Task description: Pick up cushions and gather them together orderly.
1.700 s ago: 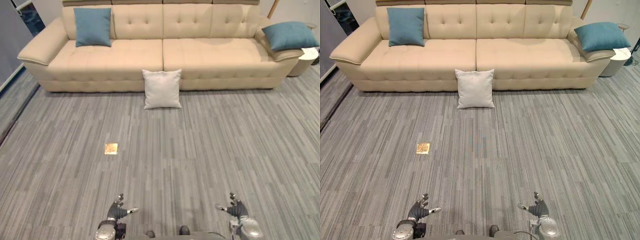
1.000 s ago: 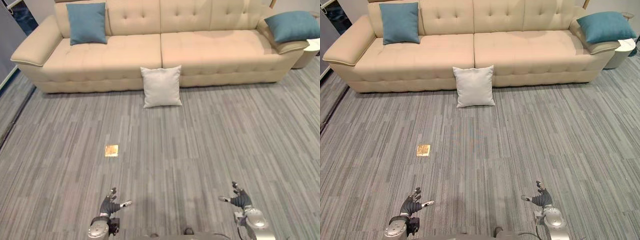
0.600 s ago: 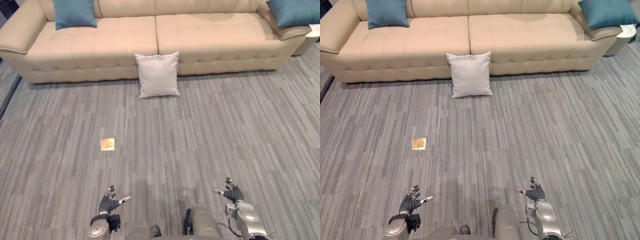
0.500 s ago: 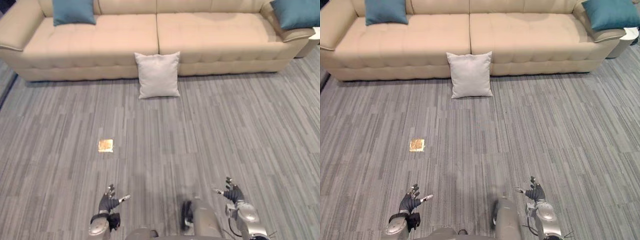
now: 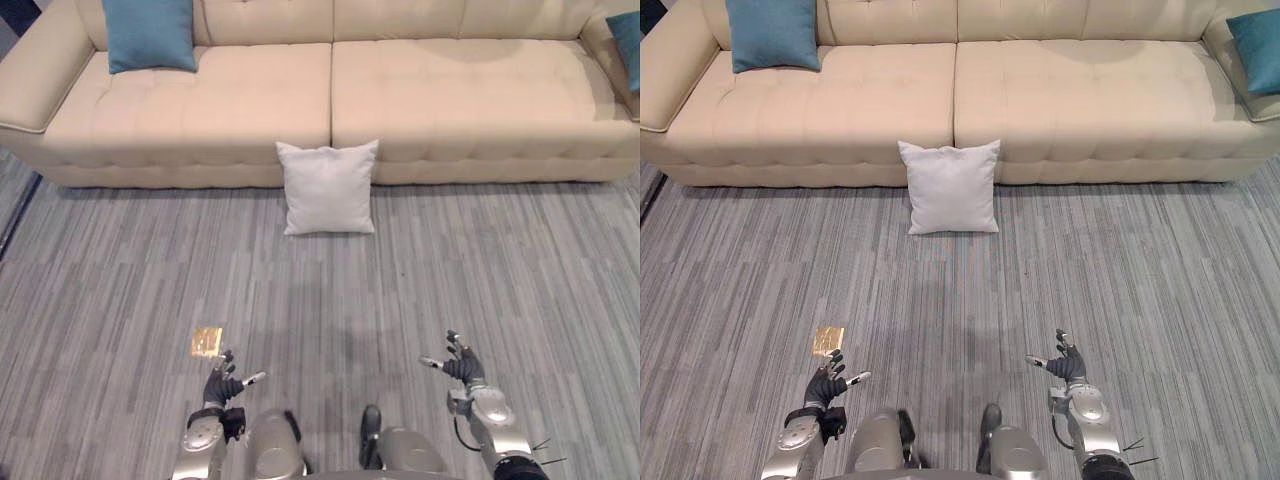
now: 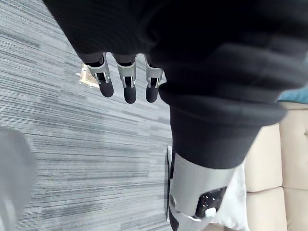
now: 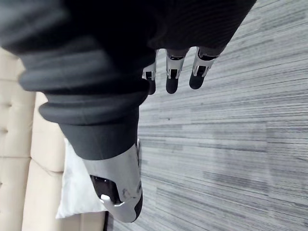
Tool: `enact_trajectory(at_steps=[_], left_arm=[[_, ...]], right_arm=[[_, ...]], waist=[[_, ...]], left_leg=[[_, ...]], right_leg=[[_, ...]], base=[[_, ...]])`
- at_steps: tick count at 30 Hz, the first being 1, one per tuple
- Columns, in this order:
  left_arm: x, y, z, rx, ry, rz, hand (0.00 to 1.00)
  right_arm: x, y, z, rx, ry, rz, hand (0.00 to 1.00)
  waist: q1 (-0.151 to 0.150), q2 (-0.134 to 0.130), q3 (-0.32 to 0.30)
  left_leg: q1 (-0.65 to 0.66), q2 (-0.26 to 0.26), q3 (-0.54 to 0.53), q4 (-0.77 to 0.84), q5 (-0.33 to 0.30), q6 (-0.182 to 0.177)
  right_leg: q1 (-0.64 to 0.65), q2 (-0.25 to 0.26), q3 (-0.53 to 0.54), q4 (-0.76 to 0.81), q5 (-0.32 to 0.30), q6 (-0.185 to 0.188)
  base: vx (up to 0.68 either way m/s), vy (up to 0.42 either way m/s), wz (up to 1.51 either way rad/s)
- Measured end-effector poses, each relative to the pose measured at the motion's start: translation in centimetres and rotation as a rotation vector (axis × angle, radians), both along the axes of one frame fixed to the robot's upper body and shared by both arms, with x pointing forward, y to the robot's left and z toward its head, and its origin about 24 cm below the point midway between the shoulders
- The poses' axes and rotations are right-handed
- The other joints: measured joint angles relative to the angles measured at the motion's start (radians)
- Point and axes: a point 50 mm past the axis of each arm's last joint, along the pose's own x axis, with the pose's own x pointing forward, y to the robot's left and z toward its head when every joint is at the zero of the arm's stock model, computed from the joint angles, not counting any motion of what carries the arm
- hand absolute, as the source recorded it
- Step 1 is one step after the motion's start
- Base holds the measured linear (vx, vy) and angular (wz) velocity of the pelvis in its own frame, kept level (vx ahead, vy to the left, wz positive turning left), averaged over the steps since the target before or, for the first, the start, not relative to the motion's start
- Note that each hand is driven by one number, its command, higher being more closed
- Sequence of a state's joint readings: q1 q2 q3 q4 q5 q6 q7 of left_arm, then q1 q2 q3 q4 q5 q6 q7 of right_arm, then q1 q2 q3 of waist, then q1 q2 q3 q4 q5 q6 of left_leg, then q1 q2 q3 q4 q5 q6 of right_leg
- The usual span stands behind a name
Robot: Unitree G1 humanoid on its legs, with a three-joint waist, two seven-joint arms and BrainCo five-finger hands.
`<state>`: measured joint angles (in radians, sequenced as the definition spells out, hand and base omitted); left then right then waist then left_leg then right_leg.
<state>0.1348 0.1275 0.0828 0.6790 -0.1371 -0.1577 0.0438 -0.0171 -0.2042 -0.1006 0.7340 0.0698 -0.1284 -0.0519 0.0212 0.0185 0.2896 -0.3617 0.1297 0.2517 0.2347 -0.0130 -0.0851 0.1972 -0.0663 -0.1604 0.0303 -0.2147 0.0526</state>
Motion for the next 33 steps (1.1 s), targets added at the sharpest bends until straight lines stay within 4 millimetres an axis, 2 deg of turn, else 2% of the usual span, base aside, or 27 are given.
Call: enact_trajectory(at_steps=[1, 2, 3, 4, 6, 7, 8, 9, 10, 11, 13, 15, 16, 17, 18, 19, 20, 21, 22, 24, 25, 27, 28, 29, 30, 32, 33], left_arm=[[-0.5, 0.2, -0.3, 0.005, 0.020, 0.007, 0.00], [-0.4, 0.3, -0.2, 0.004, 0.017, 0.009, 0.00], [0.3, -0.3, 0.0, -0.010, -0.002, 0.001, 0.00], [0.4, -0.4, 0.0, -0.013, -0.004, -0.001, 0.00], [0.2, -0.2, -0.3, -0.005, 0.020, -0.004, 0.00], [0.1, -0.1, -0.3, -0.001, 0.026, -0.004, 0.00], [-0.1, 0.1, -0.4, 0.004, 0.038, -0.004, 0.00], [-0.2, 0.2, -0.5, 0.008, 0.042, -0.005, 0.00], [-0.1, 0.5, -0.3, 0.019, 0.041, -0.010, 0.00], [0.1, 0.7, -0.2, 0.026, 0.036, -0.015, 0.00], [0.3, 0.9, -0.1, 0.034, 0.031, -0.018, 0.00], [0.5, 0.9, 0.0, 0.034, 0.028, -0.020, 0.00], [0.1, 1.1, -0.2, 0.039, 0.042, -0.019, 0.00], [-0.1, 1.2, -0.3, 0.042, 0.051, -0.019, 0.00], [-0.8, 0.6, -1.1, 0.026, 0.095, -0.019, 0.00], [-1.0, 0.4, -1.3, 0.022, 0.104, -0.027, 0.00], [-1.2, 0.2, -1.4, 0.018, 0.108, -0.025, 0.00], [-0.8, -0.2, -1.3, 0.012, 0.097, -0.027, 0.00], [-0.9, -0.6, -1.4, -0.002, 0.097, -0.025, 0.00], [-1.1, -1.4, -1.6, -0.025, 0.102, -0.024, 0.00], [-1.2, -1.7, -1.7, -0.034, 0.103, -0.022, 0.00], [-0.7, -3.0, -1.5, -0.072, 0.076, -0.030, 0.00], [-0.5, -3.1, -1.4, -0.075, 0.070, -0.033, 0.00], [-0.4, -3.0, -1.4, -0.074, 0.067, -0.036, 0.00], [-0.4, -3.0, -1.4, -0.074, 0.068, -0.038, 0.00], [-0.1, -3.2, -1.4, -0.072, 0.067, -0.062, 0.00], [-0.1, -3.2, -1.4, -0.070, 0.068, -0.063, 0.00]], right_arm=[[-0.3, 0.3, -0.3, 0.008, 0.009, -0.005, 0.00], [-0.8, 0.4, -0.5, 0.013, 0.019, -0.008, 0.00], [-1.4, -0.1, -0.7, 0.010, 0.031, -0.025, 0.00], [-1.6, -0.1, -0.8, 0.013, 0.037, -0.033, 0.00], [-2.4, 0.1, -1.4, 0.027, 0.060, -0.044, 0.00], [-2.7, 0.3, -1.6, 0.031, 0.072, -0.042, 0.00], [-2.7, 0.7, -1.8, 0.041, 0.082, -0.036, 0.00], [-2.7, 0.9, -1.9, 0.046, 0.081, -0.032, 0.00], [-2.5, 1.2, -1.8, 0.046, 0.078, -0.014, 0.00], [-2.5, 1.3, -1.8, 0.047, 0.079, -0.006, 0.00], [-2.6, 1.3, -1.9, 0.047, 0.083, 0.000, 0.00], [-2.9, 1.2, -2.0, 0.045, 0.094, -0.003, 0.00], [-3.8, 1.4, -2.5, 0.054, 0.121, -0.009, 0.00], [-4.3, 1.5, -2.8, 0.059, 0.136, -0.011, 0.00], [-5.2, 1.0, -3.1, 0.048, 0.169, -0.020, 0.00], [-4.9, 1.1, -3.1, 0.051, 0.171, -0.018, 0.00], [-4.7, 1.1, -3.0, 0.050, 0.162, -0.015, 0.00], [-4.5, 1.1, -2.8, 0.050, 0.152, -0.013, 0.00], [-4.6, 1.2, -2.9, 0.052, 0.153, -0.010, 0.00], [-4.7, 1.5, -2.7, 0.060, 0.136, -0.014, 0.00], [-4.5, 1.6, -2.5, 0.062, 0.122, -0.016, 0.00], [-3.4, 1.4, -1.6, 0.055, 0.058, -0.021, 0.00], [-3.2, 1.3, -1.5, 0.054, 0.050, -0.023, 0.00], [-2.9, 1.4, -1.4, 0.055, 0.047, -0.024, 0.00], [-2.9, 1.4, -1.4, 0.054, 0.047, -0.027, 0.00], [-3.6, 0.9, -1.7, 0.045, 0.068, -0.052, 0.00], [-3.7, 0.9, -1.8, 0.047, 0.073, -0.053, 0.00]], waist=[[0.002, -0.022, -0.019], [-0.004, -0.040, -0.038], [-0.009, -0.042, -0.044], [-0.009, -0.043, -0.044], [-0.016, -0.051, -0.042], [-0.020, -0.049, -0.040], [-0.029, -0.043, -0.038], [-0.034, -0.039, -0.037], [-0.040, -0.027, -0.033], [-0.046, -0.021, -0.031], [-0.067, -0.014, -0.028], [-0.076, -0.012, -0.025], [-0.071, -0.039, -0.033], [-0.069, -0.058, -0.041], [-0.074, -0.047, -0.047], [-0.073, -0.029, -0.063], [-0.074, -0.022, -0.065], [-0.075, -0.010, -0.059], [-0.068, -0.001, -0.052], [-0.054, -0.004, -0.047], [-0.050, -0.007, -0.048], [-0.035, -0.010, -0.049], [-0.030, -0.007, -0.051], [-0.026, -0.005, -0.051], [-0.025, -0.001, -0.051], [-0.030, 0.032, -0.049], [-0.028, 0.028, -0.048]], left_leg=[[-0.003, -0.032, -0.009, 0.048, 0.059, 0.109], [-0.015, -0.052, -0.005, 0.071, 0.026, 0.120], [-0.023, -0.076, -0.007, 0.127, -0.022, 0.150], [-0.013, -0.083, -0.002, 0.143, -0.051, 0.157], [0.106, -0.135, -0.009, 0.145, -0.143, 0.180], [0.147, -0.142, -0.015, 0.136, -0.160, 0.185], [0.239, -0.152, -0.027, 0.099, -0.179, 0.190], [0.281, -0.153, -0.032, 0.078, -0.179, 0.191], [0.369, -0.146, -0.042, 0.019, -0.179, 0.190], [0.413, -0.136, -0.047, -0.012, -0.179, 0.190], [0.484, -0.111, -0.051, -0.051, -0.184, 0.180], [0.533, -0.086, -0.053, -0.068, -0.217, 0.118], [0.574, -0.095, -0.052, -0.081, -0.247, 0.067], [0.595, -0.107, -0.055, -0.083, -0.261, 0.045], [0.634, -0.092, -0.068, -0.075, -0.280, 0.014], [0.613, -0.054, -0.065, -0.023, -0.262, -0.018], [0.594, -0.041, -0.070, 0.035, -0.256, -0.028], [0.513, 0.000, -0.076, 0.221, -0.231, -0.066], [0.430, 0.059, -0.080, 0.452, -0.198, -0.089], [0.352, 0.131, -0.054, 0.652, -0.213, -0.072], [0.335, 0.139, -0.039, 0.657, -0.220, -0.060], [0.259, 0.138, 0.013, 0.521, -0.242, -0.024], [0.243, 0.131, 0.012, 0.466, -0.243, -0.021], [0.235, 0.103, -0.008, 0.280, -0.236, -0.023], [0.237, 0.093, -0.015, 0.209, -0.225, -0.026], [0.248, 0.077, -0.037, 0.063, -0.085, -0.007], [0.252, 0.075, -0.033, 0.061, -0.084, -0.009]], right_leg=[[0.027, -0.029, 0.003, 0.005, -0.026, 0.032], [0.024, -0.057, -0.004, 0.025, -0.031, 0.041], [-0.015, -0.090, -0.001, 0.135, -0.035, 0.048], [-0.037, -0.106, 0.003, 0.214, -0.037, 0.051], [-0.190, -0.180, 0.052, 0.707, 0.012, 0.126], [-0.225, -0.185, 0.057, 0.816, 0.008, 0.119], [-0.278, -0.189, 0.047, 0.951, -0.014, 0.082], [-0.301, -0.185, 0.034, 0.972, -0.025, 0.063], [-0.355, -0.168, -0.019, 0.944, -0.050, 0.023], [-0.385, -0.150, -0.056, 0.872, -0.065, 0.004], [-0.482, -0.103, -0.089, 0.608, -0.065, 0.011], [-0.516, -0.056, -0.086, 0.351, 0.045, 0.007], [-0.515, -0.046, -0.077, 0.180, 0.182, -0.011], [-0.516, -0.047, -0.063, 0.143, 0.255, -0.021], [-0.520, -0.036, -0.033, 0.215, 0.349, -0.077], [-0.528, -0.021, -0.052, 0.250, 0.301, -0.093], [-0.527, -0.011, -0.057, 0.256, 0.276, -0.092], [-0.491, 0.013, -0.066, 0.243, 0.243, -0.094], [-0.419, 0.044, -0.070, 0.200, 0.228, -0.106], [-0.309, 0.071, -0.077, 0.156, 0.207, -0.121], [-0.281, 0.071, -0.077, 0.143, 0.202, -0.121], [-0.217, 0.070, -0.042, 0.086, 0.200, -0.119], [-0.213, 0.070, -0.032, 0.082, 0.201, -0.117], [-0.210, 0.066, -0.004, 0.079, 0.195, -0.108], [-0.208, 0.066, 0.002, 0.079, 0.191, -0.101], [-0.198, 0.080, 0.031, 0.095, 0.162, -0.059], [-0.197, 0.076, 0.038, 0.097, 0.162, -0.058]], base=[[0.63, 0.284, -0.14], [0.67, 0.256, 0.12], [0.53, 0.194, 0.25], [0.63, 0.257, 0.23], [0.66, 0.250, 0.25], [0.70, 0.183, 0.30], [0.56, 0.113, 0.23], [0.52, 0.081, 0.24], [0.39, 0.041, 0.23], [0.48, 0.017, 0.32], [0.58, -0.073, 0.43], [0.55, -0.140, 0.40], [0.53, -0.178, 0.27], [0.59, -0.208, 0.30], [0.47, -0.175, 0.12], [0.56, -0.238, 0.08], [0.49, -0.259, 0.01], [0.57, -0.319, 0.05], [0.46, -0.247, 0.02], [0.38, -0.160, -0.11], [0.37, -0.128, -0.14], [0.33, -0.077, -0.35], [0.37, 0.009, -0.62], [0.29, 0.052, -0.48], [0.31, 0.115, -0.45], [0.23, 0.210, -0.37], [0.18, 0.187, -0.34]])
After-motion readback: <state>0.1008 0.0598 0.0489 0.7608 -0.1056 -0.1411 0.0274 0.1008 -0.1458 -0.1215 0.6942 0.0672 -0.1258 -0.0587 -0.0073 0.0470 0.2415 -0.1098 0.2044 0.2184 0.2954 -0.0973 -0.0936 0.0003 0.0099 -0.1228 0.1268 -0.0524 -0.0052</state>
